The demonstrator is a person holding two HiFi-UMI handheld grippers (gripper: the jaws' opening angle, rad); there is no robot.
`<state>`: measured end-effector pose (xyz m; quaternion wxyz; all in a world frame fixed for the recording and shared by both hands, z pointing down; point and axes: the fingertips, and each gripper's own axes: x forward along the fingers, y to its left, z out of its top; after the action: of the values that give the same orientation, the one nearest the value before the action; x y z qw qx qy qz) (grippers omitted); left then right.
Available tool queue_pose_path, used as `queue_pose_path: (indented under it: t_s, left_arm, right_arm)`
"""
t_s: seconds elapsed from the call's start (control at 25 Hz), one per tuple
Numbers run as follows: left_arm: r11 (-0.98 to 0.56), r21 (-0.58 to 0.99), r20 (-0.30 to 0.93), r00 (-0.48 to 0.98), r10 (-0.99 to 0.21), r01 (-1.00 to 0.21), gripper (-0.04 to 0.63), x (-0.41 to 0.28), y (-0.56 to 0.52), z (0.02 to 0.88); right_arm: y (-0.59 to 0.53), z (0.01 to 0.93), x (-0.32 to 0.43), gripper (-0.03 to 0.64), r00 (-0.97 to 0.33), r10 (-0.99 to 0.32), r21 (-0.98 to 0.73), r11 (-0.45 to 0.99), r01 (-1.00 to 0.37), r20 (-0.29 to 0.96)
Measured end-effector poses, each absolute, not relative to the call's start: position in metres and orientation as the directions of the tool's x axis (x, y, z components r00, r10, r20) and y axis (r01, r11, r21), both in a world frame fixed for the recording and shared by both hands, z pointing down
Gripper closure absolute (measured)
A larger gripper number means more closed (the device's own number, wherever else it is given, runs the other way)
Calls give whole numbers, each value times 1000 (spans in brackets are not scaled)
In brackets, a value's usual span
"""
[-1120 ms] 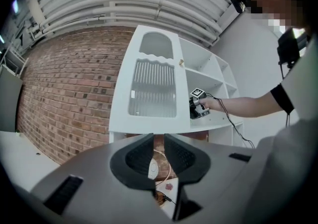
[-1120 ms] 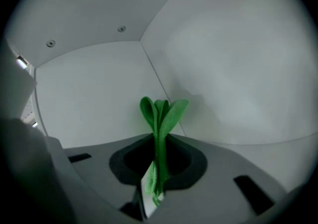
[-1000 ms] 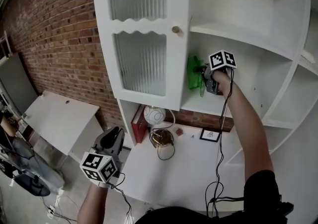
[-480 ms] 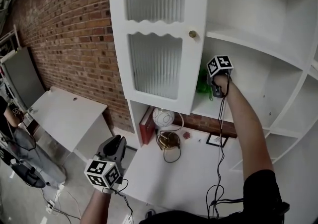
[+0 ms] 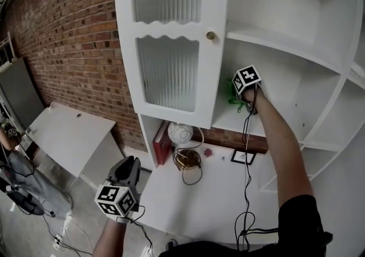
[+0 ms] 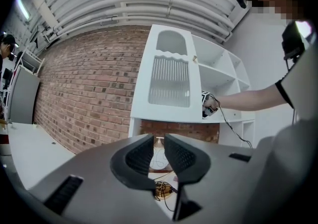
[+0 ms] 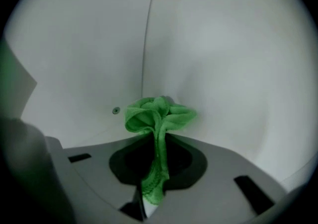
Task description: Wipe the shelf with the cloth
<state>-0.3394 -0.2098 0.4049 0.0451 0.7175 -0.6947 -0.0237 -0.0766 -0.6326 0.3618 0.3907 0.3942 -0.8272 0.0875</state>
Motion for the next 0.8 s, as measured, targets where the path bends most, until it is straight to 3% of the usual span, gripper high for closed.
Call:
queue_pose_path:
  t_s: [0.64,0.8]
  left_arm:
    - [-255,142,19,261,-965,-956,531,-247,-271,406]
    - [-291,141,13,296,-955,-946,531,-230,-278,404]
  right_arm:
    - [-633,361,118,571,-140,-684,268,454,-850,715]
    - [-630,362,144,571,-25,-690,382,430,-818,723]
